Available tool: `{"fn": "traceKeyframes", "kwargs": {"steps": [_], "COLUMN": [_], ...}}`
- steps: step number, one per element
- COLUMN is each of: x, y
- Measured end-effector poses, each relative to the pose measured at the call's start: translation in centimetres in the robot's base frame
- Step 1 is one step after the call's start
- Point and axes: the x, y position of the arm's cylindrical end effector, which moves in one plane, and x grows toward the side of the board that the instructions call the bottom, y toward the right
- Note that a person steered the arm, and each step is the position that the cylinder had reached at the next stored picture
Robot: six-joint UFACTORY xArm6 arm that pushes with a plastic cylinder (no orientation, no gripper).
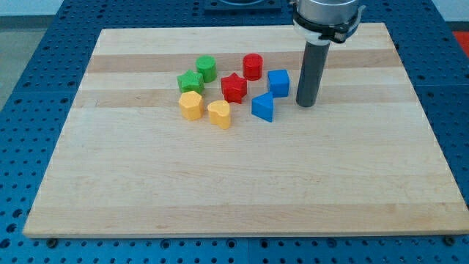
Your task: Move your arm around on the board
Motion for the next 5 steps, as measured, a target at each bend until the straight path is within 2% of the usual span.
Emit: {"fn": "traceKeyframes", "kwargs": {"steps": [2, 5], "x": [-1.6, 0.6], "y": [1.2, 1.8]}}
